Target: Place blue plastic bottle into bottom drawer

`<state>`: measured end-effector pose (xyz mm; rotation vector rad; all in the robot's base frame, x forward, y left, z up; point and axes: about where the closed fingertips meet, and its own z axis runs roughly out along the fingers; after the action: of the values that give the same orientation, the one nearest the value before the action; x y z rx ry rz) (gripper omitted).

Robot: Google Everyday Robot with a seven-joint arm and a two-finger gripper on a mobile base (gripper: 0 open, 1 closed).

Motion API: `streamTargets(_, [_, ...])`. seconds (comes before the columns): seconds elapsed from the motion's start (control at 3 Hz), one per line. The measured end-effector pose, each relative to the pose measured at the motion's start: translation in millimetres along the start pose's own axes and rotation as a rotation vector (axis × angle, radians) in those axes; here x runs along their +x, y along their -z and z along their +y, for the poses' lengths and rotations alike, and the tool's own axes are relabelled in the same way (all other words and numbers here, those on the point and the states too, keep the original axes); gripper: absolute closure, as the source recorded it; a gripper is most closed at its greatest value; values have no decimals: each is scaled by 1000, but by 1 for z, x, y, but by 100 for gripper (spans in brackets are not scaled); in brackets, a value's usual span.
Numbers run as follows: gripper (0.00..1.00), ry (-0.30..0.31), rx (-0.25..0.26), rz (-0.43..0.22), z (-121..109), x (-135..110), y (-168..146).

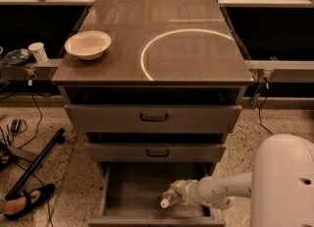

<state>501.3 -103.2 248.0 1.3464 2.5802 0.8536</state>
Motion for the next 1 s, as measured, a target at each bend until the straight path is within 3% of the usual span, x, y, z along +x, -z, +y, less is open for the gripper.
streamTargets(0.33, [100,-26,28,25,4,-15,-30])
streamTargets(1.0, [100,-55,61,41,-13,-12,-41])
